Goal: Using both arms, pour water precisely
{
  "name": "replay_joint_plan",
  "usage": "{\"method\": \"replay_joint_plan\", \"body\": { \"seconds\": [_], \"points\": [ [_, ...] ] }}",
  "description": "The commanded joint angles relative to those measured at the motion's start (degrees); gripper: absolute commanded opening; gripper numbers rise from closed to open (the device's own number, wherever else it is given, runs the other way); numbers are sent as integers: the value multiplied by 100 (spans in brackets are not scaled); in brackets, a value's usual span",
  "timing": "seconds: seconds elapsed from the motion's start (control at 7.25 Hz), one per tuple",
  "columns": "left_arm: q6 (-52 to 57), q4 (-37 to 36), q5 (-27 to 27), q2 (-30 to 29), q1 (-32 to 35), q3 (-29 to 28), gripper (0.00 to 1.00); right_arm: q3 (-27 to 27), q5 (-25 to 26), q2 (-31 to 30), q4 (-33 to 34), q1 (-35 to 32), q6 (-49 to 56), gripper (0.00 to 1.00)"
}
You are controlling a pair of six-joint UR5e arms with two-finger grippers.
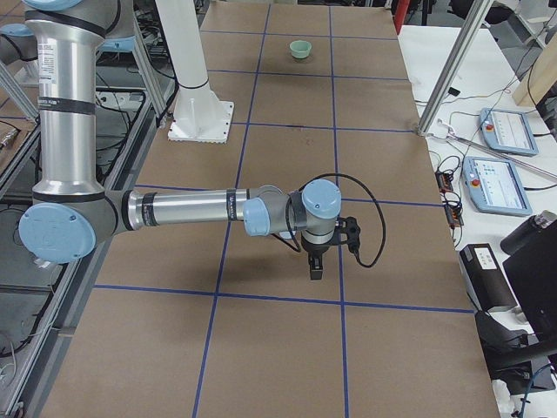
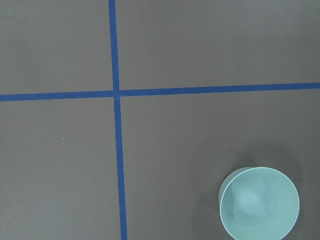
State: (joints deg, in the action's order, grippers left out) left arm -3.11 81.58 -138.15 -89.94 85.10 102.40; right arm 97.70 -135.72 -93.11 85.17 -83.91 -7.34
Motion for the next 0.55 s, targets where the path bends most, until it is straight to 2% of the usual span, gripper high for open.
{"method": "replay_joint_plan", "body": {
  "seconds": [0.0, 0.41],
  "points": [
    [-6, 7, 182, -6, -2, 16, 100, -75, 2, 47, 8, 6, -13, 100],
    [-15, 34, 192, -6, -11, 43, 100, -23, -103, 21, -9, -3, -13, 100]
  ]
}}
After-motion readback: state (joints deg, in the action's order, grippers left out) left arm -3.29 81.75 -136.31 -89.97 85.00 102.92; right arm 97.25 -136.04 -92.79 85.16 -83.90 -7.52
